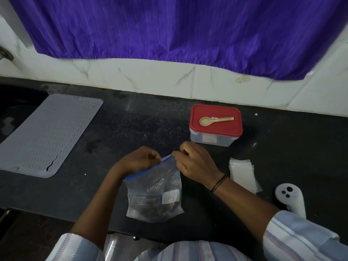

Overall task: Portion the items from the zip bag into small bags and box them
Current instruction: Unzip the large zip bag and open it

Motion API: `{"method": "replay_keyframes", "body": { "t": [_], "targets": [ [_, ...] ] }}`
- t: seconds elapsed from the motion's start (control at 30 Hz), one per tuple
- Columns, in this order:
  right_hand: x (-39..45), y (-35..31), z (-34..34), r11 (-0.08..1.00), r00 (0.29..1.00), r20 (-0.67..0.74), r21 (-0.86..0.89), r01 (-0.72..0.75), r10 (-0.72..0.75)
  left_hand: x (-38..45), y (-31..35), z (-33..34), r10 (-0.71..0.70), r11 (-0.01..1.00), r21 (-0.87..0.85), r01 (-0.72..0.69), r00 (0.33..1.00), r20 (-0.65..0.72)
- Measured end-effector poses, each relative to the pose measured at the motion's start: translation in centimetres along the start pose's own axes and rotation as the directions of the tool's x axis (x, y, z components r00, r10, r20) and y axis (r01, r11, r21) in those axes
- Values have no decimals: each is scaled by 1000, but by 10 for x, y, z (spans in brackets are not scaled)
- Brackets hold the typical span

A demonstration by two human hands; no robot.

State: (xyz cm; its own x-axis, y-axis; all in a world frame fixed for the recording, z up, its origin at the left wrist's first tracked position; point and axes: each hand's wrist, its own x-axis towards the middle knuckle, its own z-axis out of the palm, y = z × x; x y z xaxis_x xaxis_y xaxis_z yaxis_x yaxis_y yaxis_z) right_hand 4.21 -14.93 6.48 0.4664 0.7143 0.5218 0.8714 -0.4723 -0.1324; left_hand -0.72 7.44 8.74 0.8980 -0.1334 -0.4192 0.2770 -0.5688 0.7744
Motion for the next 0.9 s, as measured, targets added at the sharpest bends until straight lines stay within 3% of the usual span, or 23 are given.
{"method": "replay_keyframes", "body": {
  "t": [0.1,0.2,0.3,0.37,0.43,0.5,0.6,0.7,0.77,0.8,0.9],
  "targets": [
    [-4,-5,-5,996,996,5,24,-90,90,-6,6,-4,-1,999,36,5,996,-92],
    [-6,-18,-15,922,950,62,230,-311,305,-14,19,-3,-3,998,-59,-7,986,-165],
    [2,-35,-30,645,840,136,581,-497,525,-26,33,7,-7,967,-248,-58,967,-255],
    [11,-46,-41,492,759,148,680,-543,634,-35,43,16,-21,921,-370,-125,931,-365],
    [20,-54,-46,414,697,170,698,-585,697,-44,52,26,-81,854,-493,-164,896,-437],
    [24,-59,-47,291,645,249,736,-611,722,-48,55,35,-160,719,-671,-179,898,-410],
    [22,-62,-49,15,554,410,794,-607,724,-46,52,40,-274,439,-883,-164,912,-306],
    [17,-58,-47,-79,441,490,731,-678,752,-44,46,46,-355,45,-995,-92,929,-102],
    [12,-56,-42,-219,348,558,712,-668,753,-46,41,53,-331,-159,-986,-37,944,18],
    [11,-56,-40,-314,299,596,709,-632,745,-46,40,57,-299,-203,-979,-4,953,58],
    [9,-55,-34,-572,209,715,672,-469,668,-47,34,67,-222,-195,-974,113,962,156]
  ]
}}
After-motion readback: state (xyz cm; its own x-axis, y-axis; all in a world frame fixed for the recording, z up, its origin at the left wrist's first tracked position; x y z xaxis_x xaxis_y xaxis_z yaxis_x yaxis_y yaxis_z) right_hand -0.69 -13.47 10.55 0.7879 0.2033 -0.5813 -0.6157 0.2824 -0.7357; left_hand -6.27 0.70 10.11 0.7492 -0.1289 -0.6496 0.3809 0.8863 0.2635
